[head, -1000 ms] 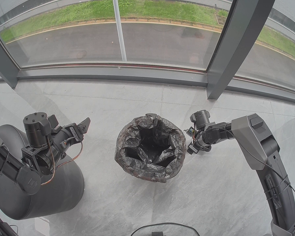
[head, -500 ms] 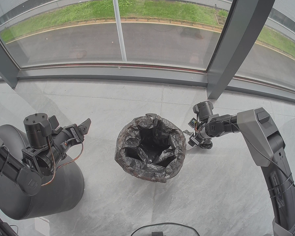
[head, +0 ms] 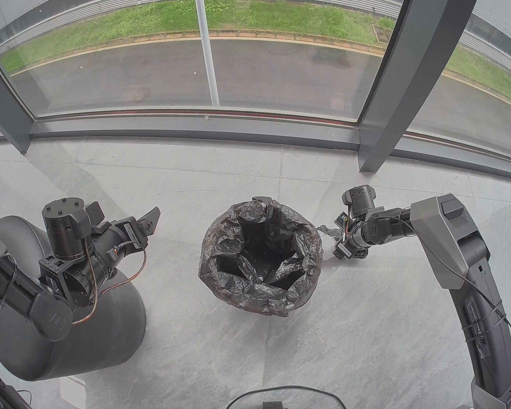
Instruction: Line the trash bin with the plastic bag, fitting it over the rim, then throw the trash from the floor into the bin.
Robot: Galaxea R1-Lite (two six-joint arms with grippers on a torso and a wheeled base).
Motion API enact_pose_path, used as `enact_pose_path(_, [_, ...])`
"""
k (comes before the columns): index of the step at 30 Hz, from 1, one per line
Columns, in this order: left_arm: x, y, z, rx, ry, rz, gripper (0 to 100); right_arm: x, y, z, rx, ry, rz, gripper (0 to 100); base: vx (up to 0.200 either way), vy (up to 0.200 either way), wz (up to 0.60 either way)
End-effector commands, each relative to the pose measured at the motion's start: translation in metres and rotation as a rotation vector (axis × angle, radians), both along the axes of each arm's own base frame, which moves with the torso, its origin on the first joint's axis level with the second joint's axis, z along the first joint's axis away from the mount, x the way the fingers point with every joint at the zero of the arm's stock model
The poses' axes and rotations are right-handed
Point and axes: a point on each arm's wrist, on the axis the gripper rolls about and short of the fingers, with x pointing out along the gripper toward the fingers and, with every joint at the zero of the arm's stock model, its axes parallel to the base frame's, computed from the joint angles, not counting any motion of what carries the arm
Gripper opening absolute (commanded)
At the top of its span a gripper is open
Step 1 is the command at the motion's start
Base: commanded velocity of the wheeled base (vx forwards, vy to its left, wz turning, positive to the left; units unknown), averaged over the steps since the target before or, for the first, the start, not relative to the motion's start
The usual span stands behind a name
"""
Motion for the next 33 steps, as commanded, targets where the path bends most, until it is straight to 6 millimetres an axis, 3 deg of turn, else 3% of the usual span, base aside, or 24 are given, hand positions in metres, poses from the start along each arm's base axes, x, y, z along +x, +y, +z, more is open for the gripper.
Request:
enact_pose_path(1, [0.000,-0.001,-0.001,0.000,0.004,-0.002,100,-0.002,0.003,-0.018,-0.010,0.035,0.007,100,0.000,0.000,0.00])
enact_pose_path(6, [0.002,-0.001,-0.003,0.005,0.010,0.000,100,-0.003,0.003,-0.034,-0.013,0.063,0.005,100,0.000,0.000,0.00])
enact_pose_path(17, [0.003,-0.001,-0.007,0.007,0.022,-0.001,100,-0.003,0.003,-0.045,-0.016,0.080,0.000,100,0.000,0.000,0.00])
enact_pose_path(18, [0.003,-0.001,-0.007,0.008,0.023,-0.001,100,-0.003,0.003,-0.046,-0.015,0.080,0.001,0,0.000,0.000,0.00])
enact_pose_path(33, [0.002,-0.001,-0.006,0.008,0.020,-0.001,100,-0.003,0.004,-0.040,-0.010,0.069,-0.004,0,0.000,0.000,0.00])
